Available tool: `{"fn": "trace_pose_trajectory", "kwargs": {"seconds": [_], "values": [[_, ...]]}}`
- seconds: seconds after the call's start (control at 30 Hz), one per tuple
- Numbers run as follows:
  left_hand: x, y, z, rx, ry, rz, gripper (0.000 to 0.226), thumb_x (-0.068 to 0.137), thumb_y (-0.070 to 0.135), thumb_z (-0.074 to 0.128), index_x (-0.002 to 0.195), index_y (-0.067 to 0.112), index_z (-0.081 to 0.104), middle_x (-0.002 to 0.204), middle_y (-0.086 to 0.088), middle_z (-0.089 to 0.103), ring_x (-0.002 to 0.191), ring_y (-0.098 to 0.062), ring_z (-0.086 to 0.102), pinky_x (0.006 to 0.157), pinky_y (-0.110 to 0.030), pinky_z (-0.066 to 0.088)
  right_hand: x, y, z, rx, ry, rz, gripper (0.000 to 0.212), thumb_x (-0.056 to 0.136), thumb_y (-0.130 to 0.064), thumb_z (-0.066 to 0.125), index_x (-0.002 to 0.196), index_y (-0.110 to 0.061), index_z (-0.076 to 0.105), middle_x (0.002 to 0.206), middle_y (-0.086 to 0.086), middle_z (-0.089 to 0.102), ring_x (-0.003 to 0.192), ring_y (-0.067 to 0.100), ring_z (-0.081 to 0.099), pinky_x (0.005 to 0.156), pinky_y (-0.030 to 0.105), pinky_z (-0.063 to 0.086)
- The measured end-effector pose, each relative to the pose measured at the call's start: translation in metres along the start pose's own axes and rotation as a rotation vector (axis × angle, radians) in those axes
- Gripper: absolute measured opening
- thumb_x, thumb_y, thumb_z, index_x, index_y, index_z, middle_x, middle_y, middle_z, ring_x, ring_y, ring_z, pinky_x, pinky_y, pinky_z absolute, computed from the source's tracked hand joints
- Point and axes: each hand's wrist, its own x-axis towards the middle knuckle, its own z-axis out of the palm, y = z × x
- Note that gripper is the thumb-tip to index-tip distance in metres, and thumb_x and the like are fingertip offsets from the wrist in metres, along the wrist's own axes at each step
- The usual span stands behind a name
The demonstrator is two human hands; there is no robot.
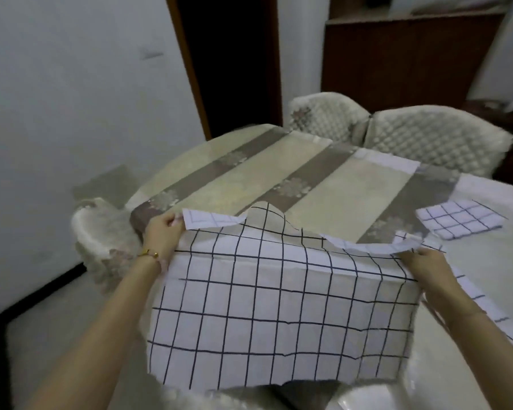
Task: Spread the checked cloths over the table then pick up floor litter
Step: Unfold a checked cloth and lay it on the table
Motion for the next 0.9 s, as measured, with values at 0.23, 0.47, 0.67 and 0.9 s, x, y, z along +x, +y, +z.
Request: {"fn": "trace_pose_trajectory", "kwargs": {"seconds": [0.23,0.47,0.67,0.9], "values": [[0.085,-0.019,0.094,0.044,-0.407,0.003,0.027,0.087,0.021,0.063,0.068,0.011,0.047,0.066,-0.004,0.033,0.067,-0.015,0.031,0.052,-0.030,0.022,-0.028,0.030,0.008,-0.029,0.284,0.267,0.056,0.086,-0.027,0.065,0.113,0.021,0.052,0.118,0.038,0.056,0.096,0.045,0.059,0.081,0.039,0.045],[0.111,-0.051,0.155,0.101,-0.647,-0.024,0.036,0.092,0.016,0.057,0.062,0.012,0.038,0.061,-0.004,0.029,0.060,-0.015,0.028,0.054,-0.030,0.018,-0.060,0.082,0.011,0.127,0.326,0.397,0.044,0.086,-0.034,0.064,0.111,0.002,0.058,0.124,0.009,0.057,0.117,0.033,0.051,0.084,0.041,0.043],[0.125,-0.066,0.175,0.035,-0.644,-0.036,0.030,0.092,0.015,0.055,0.065,0.010,0.044,0.063,-0.003,0.031,0.062,-0.016,0.027,0.055,-0.029,0.020,-0.072,0.109,0.025,0.078,0.296,0.412,0.017,0.079,-0.026,0.073,0.080,-0.010,0.065,0.071,-0.001,0.060,0.065,0.015,0.052,0.061,0.025,0.038],[0.142,-0.091,0.164,0.025,-0.753,-0.243,0.019,0.092,0.022,0.057,0.089,0.005,0.066,0.091,-0.010,0.063,0.081,-0.024,0.057,0.067,-0.023,0.051,-0.075,0.111,0.045,0.089,0.432,0.420,0.007,0.085,-0.015,0.067,0.084,-0.008,0.067,0.077,0.007,0.064,0.072,0.023,0.056,0.061,0.028,0.042]]}}
